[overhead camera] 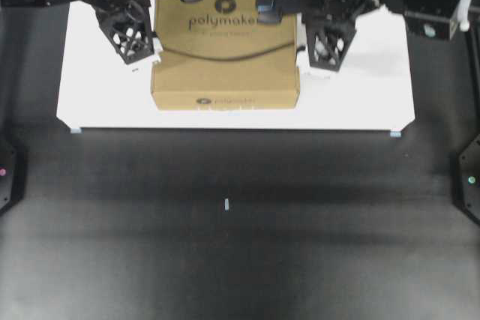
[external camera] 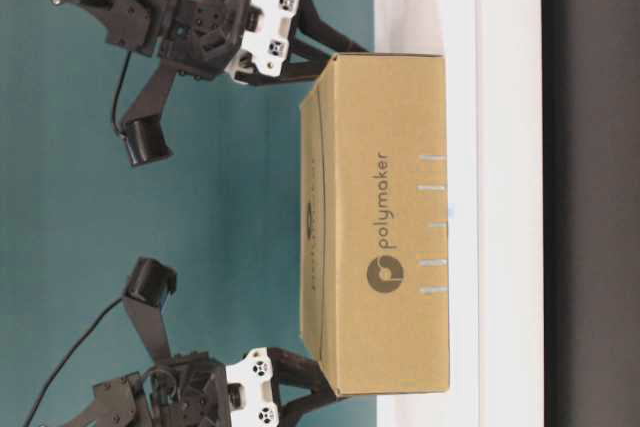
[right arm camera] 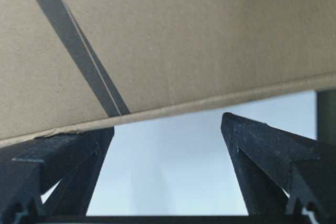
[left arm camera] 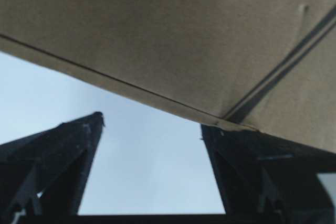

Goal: Place the cardboard box on the stand after clamping it between your arms.

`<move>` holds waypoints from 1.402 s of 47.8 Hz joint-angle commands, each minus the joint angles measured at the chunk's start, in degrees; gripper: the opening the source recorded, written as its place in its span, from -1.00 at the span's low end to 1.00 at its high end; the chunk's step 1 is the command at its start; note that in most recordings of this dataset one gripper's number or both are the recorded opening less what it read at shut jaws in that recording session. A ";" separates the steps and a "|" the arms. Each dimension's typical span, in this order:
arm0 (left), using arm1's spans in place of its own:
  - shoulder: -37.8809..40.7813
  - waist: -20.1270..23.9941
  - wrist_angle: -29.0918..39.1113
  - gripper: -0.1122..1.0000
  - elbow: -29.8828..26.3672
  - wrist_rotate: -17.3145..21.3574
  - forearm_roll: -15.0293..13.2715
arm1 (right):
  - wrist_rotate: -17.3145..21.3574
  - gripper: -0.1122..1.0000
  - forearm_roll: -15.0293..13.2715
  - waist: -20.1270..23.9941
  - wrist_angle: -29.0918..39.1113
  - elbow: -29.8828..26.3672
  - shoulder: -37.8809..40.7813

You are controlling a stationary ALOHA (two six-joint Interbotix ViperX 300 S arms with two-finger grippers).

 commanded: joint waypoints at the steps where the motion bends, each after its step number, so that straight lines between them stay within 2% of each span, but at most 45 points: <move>1: -0.09 -2.55 -4.22 0.53 -0.35 -1.14 -1.05 | 1.23 0.64 1.41 2.29 -5.01 -1.41 0.70; 8: -2.11 -2.55 -4.22 0.53 2.81 -0.79 -0.97 | 1.49 0.64 1.41 2.55 -3.52 0.97 -0.62; 22: -6.68 -0.79 -5.27 0.53 10.11 3.43 -1.05 | 2.55 0.64 1.41 1.76 -3.34 7.91 -4.83; 33: -10.20 1.76 -5.36 0.54 12.04 3.69 -0.97 | 2.81 0.64 1.41 0.97 -4.13 10.90 -8.61; 41: -17.23 1.41 -4.57 0.54 13.71 3.34 -0.97 | 5.10 0.64 1.41 1.76 -4.66 13.36 -14.59; 53: -32.17 -3.52 -8.17 0.54 20.30 2.99 -1.05 | 11.43 0.64 1.41 5.01 -9.76 19.69 -26.63; 62: -45.97 -9.84 -16.08 0.53 26.19 2.90 -0.97 | 16.35 0.64 1.41 7.82 -18.72 26.98 -36.21; 67: -52.29 -12.66 -17.23 0.53 28.04 2.64 -1.05 | 18.02 0.63 1.41 9.49 -23.73 30.32 -42.19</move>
